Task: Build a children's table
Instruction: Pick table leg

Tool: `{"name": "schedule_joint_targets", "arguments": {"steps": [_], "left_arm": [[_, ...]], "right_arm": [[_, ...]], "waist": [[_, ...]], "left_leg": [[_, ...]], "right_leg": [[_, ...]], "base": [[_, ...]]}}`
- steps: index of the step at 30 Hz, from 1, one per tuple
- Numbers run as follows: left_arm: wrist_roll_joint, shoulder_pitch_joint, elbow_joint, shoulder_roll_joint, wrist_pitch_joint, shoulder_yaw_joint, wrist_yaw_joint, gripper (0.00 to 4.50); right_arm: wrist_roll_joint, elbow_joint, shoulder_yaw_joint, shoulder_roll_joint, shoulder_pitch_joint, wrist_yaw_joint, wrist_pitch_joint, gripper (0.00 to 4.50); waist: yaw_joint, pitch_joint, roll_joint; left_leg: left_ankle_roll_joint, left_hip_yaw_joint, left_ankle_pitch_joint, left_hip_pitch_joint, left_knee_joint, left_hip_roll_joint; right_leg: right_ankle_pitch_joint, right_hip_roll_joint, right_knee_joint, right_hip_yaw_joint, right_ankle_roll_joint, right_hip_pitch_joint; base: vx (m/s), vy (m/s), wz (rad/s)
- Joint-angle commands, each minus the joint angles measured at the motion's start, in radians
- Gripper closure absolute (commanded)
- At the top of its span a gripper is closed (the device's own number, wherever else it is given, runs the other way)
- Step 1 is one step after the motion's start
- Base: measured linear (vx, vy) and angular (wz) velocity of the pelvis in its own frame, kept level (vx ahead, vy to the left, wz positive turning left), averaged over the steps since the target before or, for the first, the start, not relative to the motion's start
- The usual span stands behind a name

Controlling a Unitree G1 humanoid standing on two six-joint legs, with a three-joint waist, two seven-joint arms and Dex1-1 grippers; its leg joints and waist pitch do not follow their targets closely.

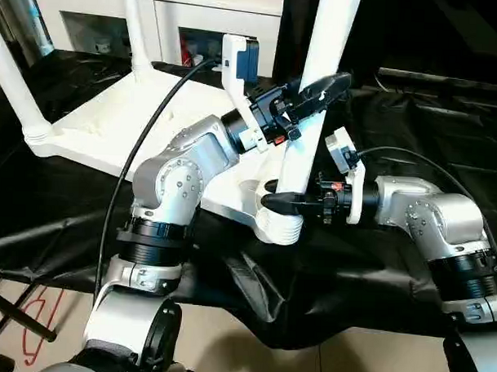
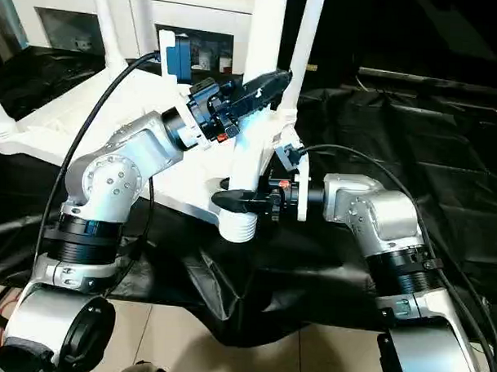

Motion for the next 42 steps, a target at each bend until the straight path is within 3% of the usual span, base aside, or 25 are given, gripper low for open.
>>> {"name": "schedule_joint_targets", "arguments": {"steps": [1,10,12,16,17,22,23,25,28,29,30,31,32,33,35,36,38,39,40,42], "left_arm": [[-0.019,-0.003,-0.028,-0.004,0.005,-0.011,-0.018,2.72],[0.005,0.001,-0.023,-0.001,-0.025,-0.002,0.01,2.72],[0.007,0.0,-0.011,-0.005,-0.036,0.014,0.029,2.16],[-0.035,0.015,-0.038,-0.018,-0.032,0.03,0.003,1.85],[-0.072,0.026,-0.046,-0.036,-0.024,0.059,0.015,1.75],[-0.127,0.055,-0.078,-0.046,-0.006,0.073,-0.019,1.59],[-0.16,0.095,-0.099,-0.081,-0.046,0.114,0.015,1.59],[-0.171,0.108,-0.104,-0.091,-0.06,0.134,0.037,1.59],[-0.168,0.122,-0.112,-0.093,-0.077,0.151,0.06,1.59],[-0.117,0.132,-0.106,-0.073,-0.097,0.166,0.12,1.59],[-0.117,0.132,-0.106,-0.073,-0.097,0.166,0.12,1.59],[0.009,0.156,-0.092,-0.021,-0.141,0.133,0.177,1.59],[0.029,0.163,-0.091,-0.01,-0.141,0.127,0.188,1.59],[0.198,0.232,-0.09,0.082,-0.135,0.066,0.275,1.59],[0.281,0.297,-0.108,0.122,-0.128,0.043,0.334,1.59],[0.291,0.309,-0.112,0.127,-0.126,0.041,0.344,1.59],[0.378,0.407,-0.15,0.139,-0.131,0.045,0.452,1.59],[0.378,0.407,-0.15,0.139,-0.131,0.045,0.452,1.59],[0.402,0.425,-0.158,0.143,-0.14,0.041,0.473,1.59],[0.465,0.47,-0.175,0.151,-0.187,0.036,0.523,1.59]], "right_arm": [[-0.01,0.012,-0.007,-0.011,0.009,-0.012,0.007,2.48],[-0.009,0.007,-0.01,-0.012,0.014,-0.016,0.005,2.55],[-0.006,0.0,-0.012,-0.009,0.018,-0.02,0.005,2.56],[0.005,-0.014,-0.032,0.004,0.03,-0.038,-0.005,2.57],[0.023,-0.021,-0.069,0.029,0.039,-0.076,-0.01,2.57],[0.049,-0.033,-0.108,0.055,0.054,-0.107,-0.017,2.57],[0.085,-0.071,-0.156,0.089,0.098,-0.152,-0.022,2.57],[0.098,-0.09,-0.175,0.103,0.119,-0.175,-0.025,2.57],[0.104,-0.116,-0.195,0.119,0.143,-0.206,-0.034,2.57],[0.094,-0.142,-0.222,0.137,0.16,-0.265,-0.056,2.57],[0.094,-0.142,-0.222,0.137,0.16,-0.265,-0.056,2.57],[0.058,-0.163,-0.238,0.144,0.172,-0.333,-0.081,2.57],[0.047,-0.166,-0.239,0.145,0.174,-0.349,-0.085,2.57],[-0.061,-0.191,-0.23,0.143,0.2,-0.483,-0.127,2.57],[-0.131,-0.213,-0.225,0.154,0.228,-0.581,-0.144,2.57],[-0.142,-0.218,-0.225,0.157,0.234,-0.599,-0.144,2.57],[-0.176,-0.295,-0.236,0.197,0.291,-0.713,-0.12,2.57],[-0.176,-0.295,-0.236,0.197,0.291,-0.713,-0.12,2.57],[-0.176,-0.313,-0.24,0.206,0.302,-0.733,-0.109,2.57],[-0.208,-0.361,-0.264,0.255,0.337,-0.826,-0.163,2.57]], "waist": [[0.004,-0.086,-0.012],[0.004,-0.086,-0.011],[0.004,-0.087,-0.012],[0.004,-0.086,-0.015],[0.004,-0.086,-0.016],[0.003,-0.086,-0.014],[0.003,-0.086,-0.011],[0.003,-0.084,-0.009],[0.001,-0.084,-0.008],[-0.001,-0.083,-0.008],[-0.002,-0.083,-0.006],[-0.003,-0.082,-0.005],[-0.003,-0.081,-0.005],[-0.009,-0.078,-0.004],[-0.016,-0.078,-0.003],[-0.018,-0.08,-0.007],[-0.019,-0.084,-0.001],[-0.02,-0.082,-0.006],[-0.021,-0.083,-0.004],[-0.017,-0.079,-0.005]], "left_leg": [[0.024,-0.012,-0.173,0.017,-0.058,0.023],[0.026,-0.012,-0.169,0.017,-0.058,0.023],[0.028,-0.012,-0.167,0.017,-0.057,0.023],[0.029,-0.011,-0.162,0.016,-0.058,0.023],[0.028,-0.011,-0.164,0.015,-0.057,0.022],[0.027,-0.01,-0.17,0.017,-0.058,0.024],[0.026,-0.01,-0.169,0.017,-0.058,0.023],[0.025,-0.011,-0.184,0.016,-0.059,0.024],[0.017,-0.012,-0.197,0.019,-0.062,0.023],[0.011,-0.012,-0.209,0.019,-0.064,0.023],[0.001,-0.015,-0.22,0.022,-0.066,0.024],[-0.001,-0.014,-0.226,0.022,-0.065,0.022],[-0.004,-0.019,-0.223,0.022,-0.069,0.025],[-0.022,-0.02,-0.231,0.022,-0.073,0.024],[-0.047,-0.02,-0.227,0.022,-0.074,0.021],[-0.046,-0.017,-0.231,0.025,-0.072,0.018],[-0.045,-0.019,-0.219,0.023,-0.073,0.023],[-0.041,-0.019,-0.221,0.022,-0.074,0.024],[-0.034,-0.019,-0.24,0.025,-0.075,0.024],[-0.028,-0.019,-0.256,0.023,-0.077,0.024]], "right_leg": [[-0.285,-0.05,-0.069,0.043,-0.162,0.062],[-0.27,-0.05,-0.067,0.043,-0.168,0.063],[-0.264,-0.05,-0.067,0.044,-0.167,0.063],[-0.269,-0.051,-0.067,0.044,-0.17,0.062],[-0.274,-0.052,-0.068,0.044,-0.17,0.063],[-0.282,-0.053,-0.068,0.043,-0.176,0.061],[-0.281,-0.051,-0.069,0.044,-0.174,0.06],[-0.284,-0.051,-0.071,0.044,-0.174,0.061],[-0.306,-0.047,-0.076,0.042,-0.147,0.059],[-0.327,-0.047,-0.079,0.042,-0.135,0.058],[-0.344,-0.047,-0.08,0.042,-0.122,0.057],[-0.355,-0.047,-0.082,0.04,-0.117,0.056],[-0.363,-0.047,-0.086,0.041,-0.095,0.055],[-0.404,-0.044,-0.086,0.041,-0.046,0.053],[-0.428,-0.042,-0.085,0.042,-0.008,0.05],[-0.441,-0.042,-0.088,0.041,-0.006,0.049],[-0.401,-0.042,-0.083,0.043,-0.027,0.046],[-0.385,-0.04,-0.083,0.043,-0.032,0.045],[-0.383,-0.04,-0.083,0.043,-0.043,0.043],[-0.387,-0.043,-0.086,0.044,-0.045,0.04]], "base": [[0.0,0.0,0.0],[0.0,0.0,0.0],[0.0,0.0,0.0],[0.0,0.0,0.0],[0.0,0.0,0.0],[0.0,0.0,0.0],[0.0,0.0,0.0],[0.0,0.0,0.0],[0.0,0.0,0.0],[0.0,0.0,0.0],[0.0,0.0,0.0],[0.0,0.0,0.0],[0.0,0.0,0.0],[0.0,0.0,0.0],[0.0,0.0,0.0],[0.0,0.0,0.0],[0.0,0.0,0.0],[0.0,0.0,0.0],[0.0,0.0,0.0],[0.0,0.0,0.0]]}}
